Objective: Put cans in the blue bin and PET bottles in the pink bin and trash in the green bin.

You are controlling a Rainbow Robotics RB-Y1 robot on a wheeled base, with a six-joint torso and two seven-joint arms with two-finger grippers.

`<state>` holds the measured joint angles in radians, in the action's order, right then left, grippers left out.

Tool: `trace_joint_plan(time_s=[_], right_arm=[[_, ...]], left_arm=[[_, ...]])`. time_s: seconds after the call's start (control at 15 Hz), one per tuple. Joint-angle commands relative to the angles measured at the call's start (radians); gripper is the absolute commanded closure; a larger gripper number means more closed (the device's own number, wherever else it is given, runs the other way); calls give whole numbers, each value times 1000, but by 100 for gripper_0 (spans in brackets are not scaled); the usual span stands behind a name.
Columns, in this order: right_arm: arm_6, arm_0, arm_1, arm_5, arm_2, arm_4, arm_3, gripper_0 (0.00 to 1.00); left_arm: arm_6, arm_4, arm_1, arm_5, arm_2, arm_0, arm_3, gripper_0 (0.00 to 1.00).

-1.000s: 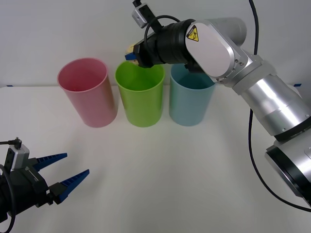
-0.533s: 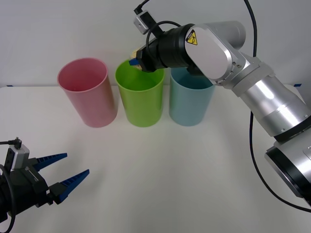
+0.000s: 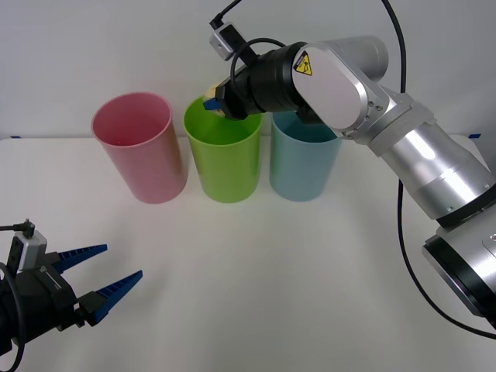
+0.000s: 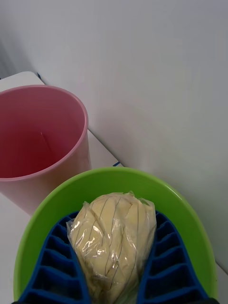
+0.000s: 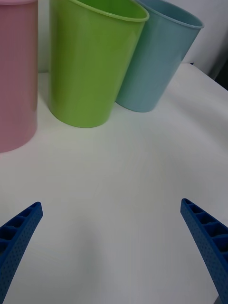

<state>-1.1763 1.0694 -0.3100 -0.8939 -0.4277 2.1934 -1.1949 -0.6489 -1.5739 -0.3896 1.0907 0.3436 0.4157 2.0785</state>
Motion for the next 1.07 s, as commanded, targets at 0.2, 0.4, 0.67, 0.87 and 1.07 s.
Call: trace_joint_plan(time_s=[0.2, 0.4, 0.67, 0.87, 1.07], right_arm=[[49, 0, 0, 9, 0, -20, 0, 0], [50, 0, 0, 10, 0, -23, 0, 0], [46, 0, 0, 10, 12, -46, -2, 0], [52, -3, -3, 10, 52, -78, -29, 0], [72, -86, -18, 10, 142, -113, -155, 0]], left_arm=[[0, 0, 0, 0, 0, 0, 0, 0], [0, 0, 0, 0, 0, 0, 0, 0], [0, 0, 0, 0, 0, 0, 0, 0], [0, 0, 0, 0, 0, 0, 0, 0], [0, 0, 0, 0, 0, 0, 0, 0]])
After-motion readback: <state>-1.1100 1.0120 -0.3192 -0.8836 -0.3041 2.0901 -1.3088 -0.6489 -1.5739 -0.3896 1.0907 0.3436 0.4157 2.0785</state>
